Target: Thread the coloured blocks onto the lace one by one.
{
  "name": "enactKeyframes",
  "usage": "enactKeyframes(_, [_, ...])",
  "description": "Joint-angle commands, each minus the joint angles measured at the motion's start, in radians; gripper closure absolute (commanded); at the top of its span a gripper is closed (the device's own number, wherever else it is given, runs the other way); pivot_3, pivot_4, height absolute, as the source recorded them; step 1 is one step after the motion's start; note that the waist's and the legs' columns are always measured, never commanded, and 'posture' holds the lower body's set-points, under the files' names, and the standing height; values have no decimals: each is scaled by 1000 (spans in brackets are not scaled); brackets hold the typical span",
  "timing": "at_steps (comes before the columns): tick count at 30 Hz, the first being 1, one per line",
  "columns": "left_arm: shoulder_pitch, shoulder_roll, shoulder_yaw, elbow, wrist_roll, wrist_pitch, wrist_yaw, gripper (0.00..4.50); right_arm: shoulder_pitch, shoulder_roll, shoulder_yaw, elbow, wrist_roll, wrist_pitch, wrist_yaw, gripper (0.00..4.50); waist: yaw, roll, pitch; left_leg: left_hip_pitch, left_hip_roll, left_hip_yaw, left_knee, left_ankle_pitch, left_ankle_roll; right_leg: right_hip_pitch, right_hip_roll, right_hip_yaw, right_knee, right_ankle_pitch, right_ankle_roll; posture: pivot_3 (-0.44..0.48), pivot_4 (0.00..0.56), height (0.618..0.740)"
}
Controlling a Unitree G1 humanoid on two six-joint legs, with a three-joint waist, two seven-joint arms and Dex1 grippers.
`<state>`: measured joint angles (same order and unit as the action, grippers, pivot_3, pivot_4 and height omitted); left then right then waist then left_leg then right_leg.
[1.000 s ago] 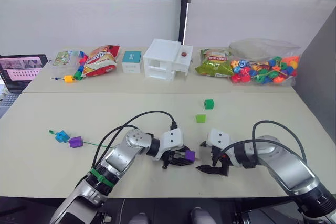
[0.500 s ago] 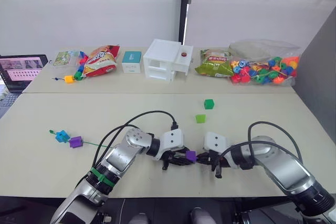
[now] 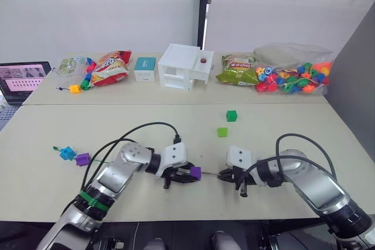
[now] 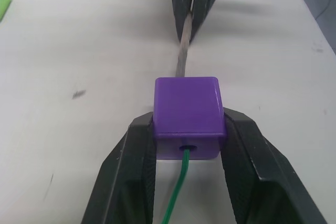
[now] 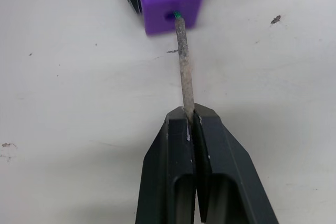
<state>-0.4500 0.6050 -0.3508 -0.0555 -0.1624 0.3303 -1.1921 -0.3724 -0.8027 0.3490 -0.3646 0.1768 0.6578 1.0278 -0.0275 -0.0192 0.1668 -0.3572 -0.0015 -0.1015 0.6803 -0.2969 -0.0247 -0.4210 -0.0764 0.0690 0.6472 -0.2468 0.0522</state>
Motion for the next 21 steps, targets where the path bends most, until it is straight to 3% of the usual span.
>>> enactKeyframes(1, [91,195,148,27,-19,-40,-62,3303,-14,5,-12,-36,1,-6,-2,4500,-17,-1,0,0,1,0,0,0,0,-1,1,0,0,0,0,0,150,740])
enactKeyframes(5, [142,373,223,196,27,-163,-83,3303,-13,5,-12,-48,5,1,-1,4500,-28,0,0,4,3,0,-4,0,0,0,3,0,1,-1,-2,0,150,740])
enactKeyframes(10, [149,486,304,428,17,-294,-112,3303,-9,8,-11,-59,11,7,0,4500,-34,1,0,4,3,0,-4,0,0,0,3,0,1,-1,-2,0,150,740])
enactKeyframes(15, [174,531,322,567,63,-454,-100,3303,-9,7,-7,-71,14,17,5,4500,-43,1,0,4,3,1,-4,0,0,-1,3,0,2,-1,-2,0,150,740])
enactKeyframes(20, [163,504,335,564,47,-473,-95,3303,-16,10,-2,-75,13,28,9,4500,-39,2,0,4,3,1,-4,0,0,-1,2,0,2,-1,-2,0,150,740])
enactKeyframes(21, [159,501,338,551,35,-452,-103,2271,-18,12,0,-75,13,29,9,4500,-38,3,0,4,2,1,-4,0,0,-1,2,0,2,-1,-2,0,150,740])
